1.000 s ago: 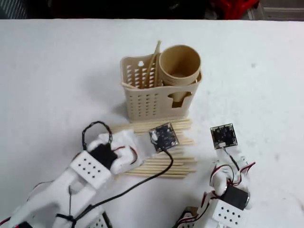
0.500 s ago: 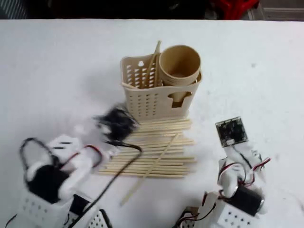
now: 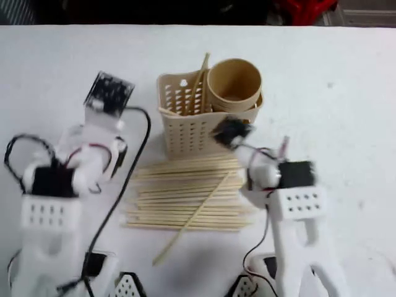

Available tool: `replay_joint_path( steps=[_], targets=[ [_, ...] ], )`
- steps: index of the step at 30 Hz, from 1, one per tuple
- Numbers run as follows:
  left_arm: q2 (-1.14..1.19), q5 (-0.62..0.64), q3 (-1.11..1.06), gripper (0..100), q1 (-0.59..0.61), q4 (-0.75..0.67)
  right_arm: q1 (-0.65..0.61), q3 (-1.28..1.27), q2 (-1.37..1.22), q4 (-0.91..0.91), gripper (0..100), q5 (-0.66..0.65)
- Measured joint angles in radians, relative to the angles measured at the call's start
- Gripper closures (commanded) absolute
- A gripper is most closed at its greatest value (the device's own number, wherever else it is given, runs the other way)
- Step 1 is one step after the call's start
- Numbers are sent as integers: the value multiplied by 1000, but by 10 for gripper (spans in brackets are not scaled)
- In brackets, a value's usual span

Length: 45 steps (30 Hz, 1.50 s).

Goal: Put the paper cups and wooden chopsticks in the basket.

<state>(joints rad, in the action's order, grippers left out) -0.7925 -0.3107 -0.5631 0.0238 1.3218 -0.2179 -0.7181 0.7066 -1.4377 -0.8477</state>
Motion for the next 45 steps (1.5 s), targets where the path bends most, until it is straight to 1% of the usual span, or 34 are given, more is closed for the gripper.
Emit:
replay_joint_path(
  steps=[4,8,10,12,14,16,18,23,25,29,30,34,37,40,45],
  targets=[
    [164,26,52,902,5,0,-120,-69,-5,0,900,-204],
    [302,48,60,902,6,-35,-150,-147,11,0,899,-431],
    [368,52,60,902,12,-63,-157,-183,20,25,882,-509],
    [431,66,60,902,32,-94,-161,-219,23,91,834,-540],
    [493,87,60,902,63,-126,-178,-256,23,175,793,-548],
    [534,94,60,902,92,-160,-216,-295,23,245,775,-549],
    [565,98,61,902,112,-184,-276,-325,23,295,776,-549],
    [612,101,61,902,117,-209,-454,-393,23,385,776,-485],
    [628,101,61,902,117,-212,-491,-428,23,433,788,-471],
    [666,101,61,902,117,-229,-500,-485,23,529,872,-465],
    [677,101,61,902,117,-236,-503,-497,23,551,877,-465],
    [713,101,61,902,117,-253,-508,-520,23,583,824,-460],
    [718,101,61,902,117,-262,-506,-522,23,592,785,-411],
    [721,101,61,902,117,-269,-506,-522,23,611,783,-382],
    [721,101,61,902,117,-270,-531,-523,21,615,781,-373]
  ],
)
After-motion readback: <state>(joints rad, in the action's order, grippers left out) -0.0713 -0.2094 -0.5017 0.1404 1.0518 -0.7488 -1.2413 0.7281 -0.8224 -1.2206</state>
